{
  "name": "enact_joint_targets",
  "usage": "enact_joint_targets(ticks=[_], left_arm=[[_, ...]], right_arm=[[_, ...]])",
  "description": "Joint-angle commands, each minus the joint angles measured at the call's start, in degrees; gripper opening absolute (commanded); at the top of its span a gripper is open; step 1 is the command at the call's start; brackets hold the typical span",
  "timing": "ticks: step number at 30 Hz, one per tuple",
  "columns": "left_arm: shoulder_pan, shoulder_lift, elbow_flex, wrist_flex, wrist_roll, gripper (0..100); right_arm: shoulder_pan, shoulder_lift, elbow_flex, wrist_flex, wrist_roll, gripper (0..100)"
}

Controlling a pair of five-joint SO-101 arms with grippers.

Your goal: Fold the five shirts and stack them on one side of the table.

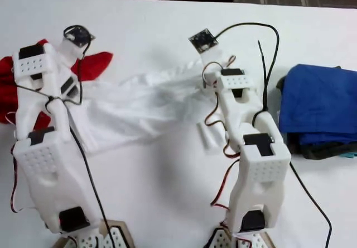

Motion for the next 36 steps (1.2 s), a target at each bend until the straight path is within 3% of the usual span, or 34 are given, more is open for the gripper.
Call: enact_joint_targets(ticks=[1, 7, 11, 15, 28, 36], left_arm=[[-0.79, 0.88, -2.68, 0.44, -0.18, 15], [-0.26, 5.27, -3.12, 2.29, -0.18, 15], [0.35, 5.1, -3.21, 2.2, -0.09, 2], [0.62, 0.53, -3.47, 3.43, 1.23, 3], [1.67, -19.16, -18.59, 24.88, 4.4, 3], [-2.37, -33.32, -19.56, 25.85, 5.1, 3]], right_arm=[[-0.48, -0.31, -1.58, -0.75, 0.09, 2.1], [-0.48, -0.31, -1.58, -0.75, 0.09, 2.1], [-0.48, -0.4, -1.58, -0.75, 0.09, 2.1], [-0.48, -2.68, -1.93, 1.45, 0.09, 2.0], [-1.98, -29.93, -12.66, 21.85, 5.1, 2.0], [-3.91, -46.73, -20.75, 29.85, 10.73, 2.0]])
